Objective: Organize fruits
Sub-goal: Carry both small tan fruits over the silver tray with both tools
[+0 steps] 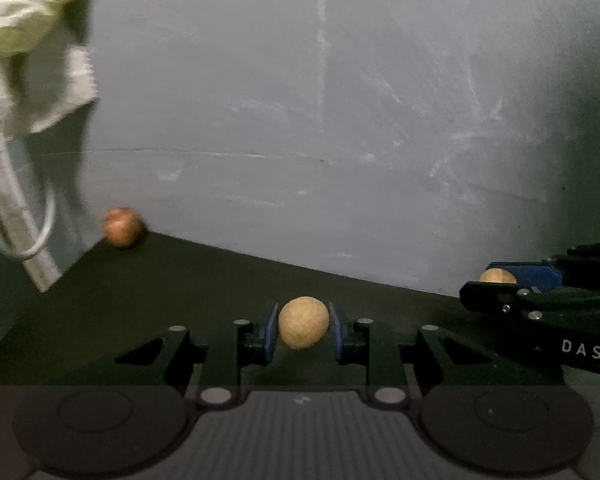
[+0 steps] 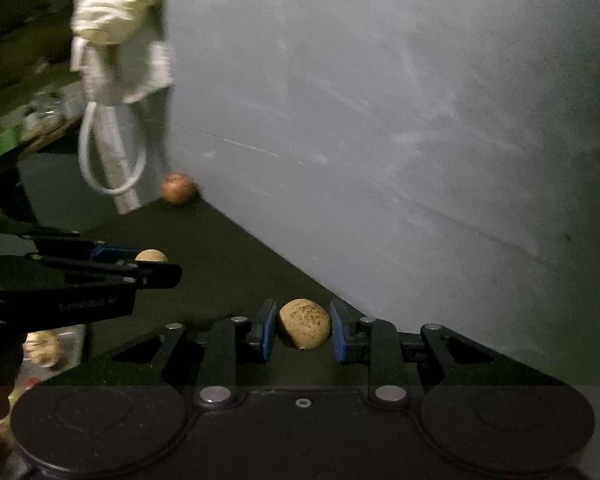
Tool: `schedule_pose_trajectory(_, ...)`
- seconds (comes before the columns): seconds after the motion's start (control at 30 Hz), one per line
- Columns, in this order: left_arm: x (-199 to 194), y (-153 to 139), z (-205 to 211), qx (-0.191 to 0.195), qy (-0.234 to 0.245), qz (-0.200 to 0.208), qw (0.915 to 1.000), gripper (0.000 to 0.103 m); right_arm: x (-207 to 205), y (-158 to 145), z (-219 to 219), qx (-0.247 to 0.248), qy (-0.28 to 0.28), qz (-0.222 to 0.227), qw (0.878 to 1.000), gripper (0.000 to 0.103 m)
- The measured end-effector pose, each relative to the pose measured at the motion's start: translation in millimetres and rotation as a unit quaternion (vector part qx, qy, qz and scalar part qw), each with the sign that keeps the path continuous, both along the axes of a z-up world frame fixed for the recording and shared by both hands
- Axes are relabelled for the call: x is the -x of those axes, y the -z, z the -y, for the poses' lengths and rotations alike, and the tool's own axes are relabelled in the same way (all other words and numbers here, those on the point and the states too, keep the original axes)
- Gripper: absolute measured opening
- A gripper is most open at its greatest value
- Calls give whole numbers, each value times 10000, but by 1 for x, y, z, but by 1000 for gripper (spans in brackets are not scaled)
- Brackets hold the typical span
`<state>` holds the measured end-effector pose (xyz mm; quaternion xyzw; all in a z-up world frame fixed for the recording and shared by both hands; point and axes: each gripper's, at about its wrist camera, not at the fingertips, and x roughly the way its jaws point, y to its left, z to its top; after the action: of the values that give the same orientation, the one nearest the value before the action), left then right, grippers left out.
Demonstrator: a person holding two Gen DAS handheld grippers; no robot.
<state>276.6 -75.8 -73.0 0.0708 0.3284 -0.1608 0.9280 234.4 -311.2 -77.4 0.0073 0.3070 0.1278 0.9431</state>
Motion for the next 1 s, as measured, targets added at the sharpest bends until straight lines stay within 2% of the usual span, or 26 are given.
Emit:
schedule_pose_trajectory(0.37,60,-51,-70,114,-897,353,9953,28,11,-43,-71,31,-910,390,9951,30)
schedule_pose_trajectory(0.67,112,-58,-131,198,-1513,402,9875,28,40,-63,-128,85,-1471,590,9873,30)
schedule_pose_trajectory(1.0,189,-45,-167,360,-1791,204,9830,28,96,-61,-168,174,-1936,485,9797,30)
